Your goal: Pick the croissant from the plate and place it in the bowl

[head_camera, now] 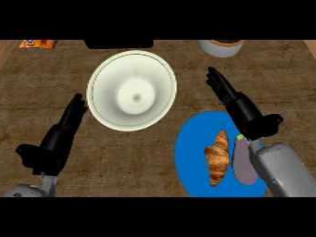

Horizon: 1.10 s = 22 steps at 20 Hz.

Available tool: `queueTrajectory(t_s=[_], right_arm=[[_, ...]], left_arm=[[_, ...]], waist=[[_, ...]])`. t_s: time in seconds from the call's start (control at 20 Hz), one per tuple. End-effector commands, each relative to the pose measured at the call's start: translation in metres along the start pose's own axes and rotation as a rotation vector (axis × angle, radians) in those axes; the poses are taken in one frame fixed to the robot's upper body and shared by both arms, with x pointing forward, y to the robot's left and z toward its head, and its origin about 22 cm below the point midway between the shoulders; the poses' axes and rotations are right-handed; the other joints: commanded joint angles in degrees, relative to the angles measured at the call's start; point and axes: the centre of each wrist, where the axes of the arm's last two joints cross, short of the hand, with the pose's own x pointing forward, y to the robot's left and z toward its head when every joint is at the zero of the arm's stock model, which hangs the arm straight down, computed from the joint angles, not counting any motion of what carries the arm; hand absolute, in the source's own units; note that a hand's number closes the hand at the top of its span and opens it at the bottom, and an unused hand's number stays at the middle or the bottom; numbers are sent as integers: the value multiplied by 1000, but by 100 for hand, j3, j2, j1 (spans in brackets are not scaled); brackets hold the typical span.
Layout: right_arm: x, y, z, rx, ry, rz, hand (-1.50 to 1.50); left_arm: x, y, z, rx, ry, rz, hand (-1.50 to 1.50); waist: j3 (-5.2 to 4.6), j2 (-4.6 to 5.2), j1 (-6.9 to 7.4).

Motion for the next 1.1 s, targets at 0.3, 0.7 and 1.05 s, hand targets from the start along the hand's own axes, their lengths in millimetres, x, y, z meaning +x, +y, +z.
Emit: queueTrajectory(t_s=[0.3, 0.7, 1.05], right_arm=[[35, 14, -22, -66, -103, 490, -150], [22, 138, 36, -397, -237, 453, -150], [49, 108, 69, -411, -14, 749, -150]], left_arm=[[41, 62, -25, 206, -145, -56, 0], [61, 103, -37, 287, -180, -41, 0], [52, 104, -22, 294, -169, -39, 0]], waist=[[-194, -327, 35], [-59, -108, -117], [-82, -179, -239]])
